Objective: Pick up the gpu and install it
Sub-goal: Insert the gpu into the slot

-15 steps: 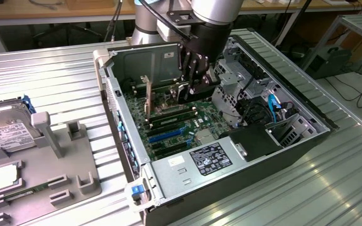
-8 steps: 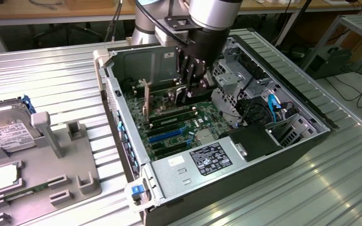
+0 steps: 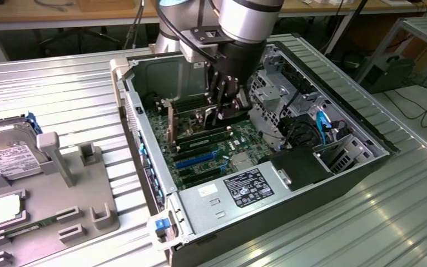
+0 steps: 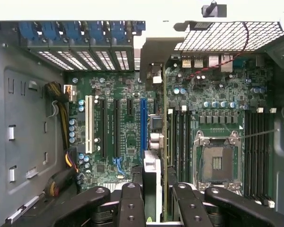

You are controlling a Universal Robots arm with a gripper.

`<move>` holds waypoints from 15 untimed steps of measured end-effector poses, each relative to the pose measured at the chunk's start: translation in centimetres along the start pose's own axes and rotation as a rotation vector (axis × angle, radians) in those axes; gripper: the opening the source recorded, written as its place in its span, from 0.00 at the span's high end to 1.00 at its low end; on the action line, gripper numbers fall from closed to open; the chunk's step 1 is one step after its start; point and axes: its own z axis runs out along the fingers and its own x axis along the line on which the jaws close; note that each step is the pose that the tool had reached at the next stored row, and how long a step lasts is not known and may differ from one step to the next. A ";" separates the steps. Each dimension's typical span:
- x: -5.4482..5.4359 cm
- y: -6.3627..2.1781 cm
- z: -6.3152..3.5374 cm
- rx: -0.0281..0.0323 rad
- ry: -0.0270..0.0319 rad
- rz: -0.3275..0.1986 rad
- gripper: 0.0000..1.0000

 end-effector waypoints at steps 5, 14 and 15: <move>0.0 0.13 0.46 -0.0136 0.0000 0.000 0.71; 0.3 0.09 1.13 -0.0226 0.0011 0.000 0.71; 0.3 0.10 1.17 -0.0232 0.0014 0.000 0.71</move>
